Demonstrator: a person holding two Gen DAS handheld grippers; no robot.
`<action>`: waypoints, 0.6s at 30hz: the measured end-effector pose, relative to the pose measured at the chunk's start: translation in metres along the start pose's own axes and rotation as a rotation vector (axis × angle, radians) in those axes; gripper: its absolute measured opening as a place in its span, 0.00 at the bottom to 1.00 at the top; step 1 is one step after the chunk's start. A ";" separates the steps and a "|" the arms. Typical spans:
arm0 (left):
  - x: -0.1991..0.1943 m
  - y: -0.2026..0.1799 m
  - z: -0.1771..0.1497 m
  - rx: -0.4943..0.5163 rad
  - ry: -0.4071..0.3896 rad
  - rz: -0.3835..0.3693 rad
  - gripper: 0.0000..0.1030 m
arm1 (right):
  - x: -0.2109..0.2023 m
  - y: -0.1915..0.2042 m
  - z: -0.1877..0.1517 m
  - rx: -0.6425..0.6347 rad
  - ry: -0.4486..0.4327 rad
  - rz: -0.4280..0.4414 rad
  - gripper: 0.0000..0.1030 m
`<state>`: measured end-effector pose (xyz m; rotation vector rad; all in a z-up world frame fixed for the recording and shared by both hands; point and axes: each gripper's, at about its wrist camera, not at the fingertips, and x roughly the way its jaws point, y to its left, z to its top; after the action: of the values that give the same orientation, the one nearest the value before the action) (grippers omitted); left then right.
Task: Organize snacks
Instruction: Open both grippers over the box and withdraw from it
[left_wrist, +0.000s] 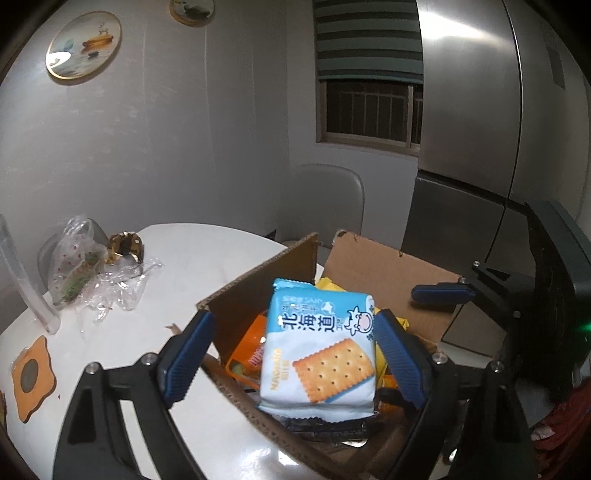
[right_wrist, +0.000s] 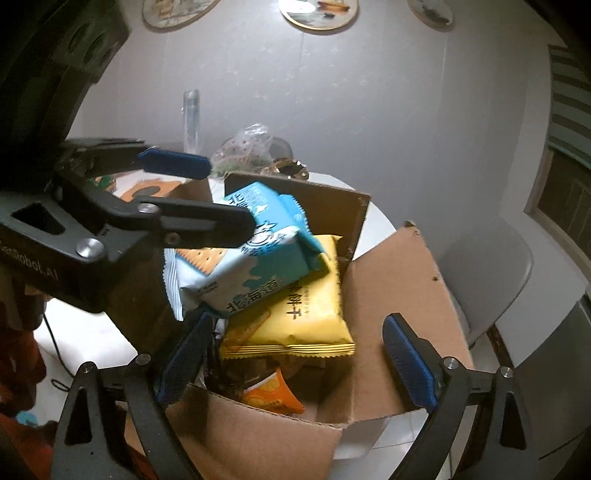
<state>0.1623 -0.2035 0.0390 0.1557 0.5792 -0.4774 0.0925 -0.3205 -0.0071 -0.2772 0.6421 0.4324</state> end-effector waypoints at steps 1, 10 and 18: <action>-0.002 0.001 0.000 -0.004 -0.006 0.007 0.84 | -0.001 -0.002 0.000 0.011 -0.002 0.003 0.90; -0.045 0.017 -0.002 -0.081 -0.115 0.043 0.96 | -0.023 -0.003 0.005 0.036 -0.048 0.018 0.90; -0.095 0.028 -0.022 -0.137 -0.218 0.173 0.99 | -0.039 0.015 0.024 0.044 -0.181 0.011 0.96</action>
<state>0.0957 -0.1361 0.0740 0.0219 0.3793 -0.2812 0.0696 -0.3096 0.0346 -0.1902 0.4755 0.4482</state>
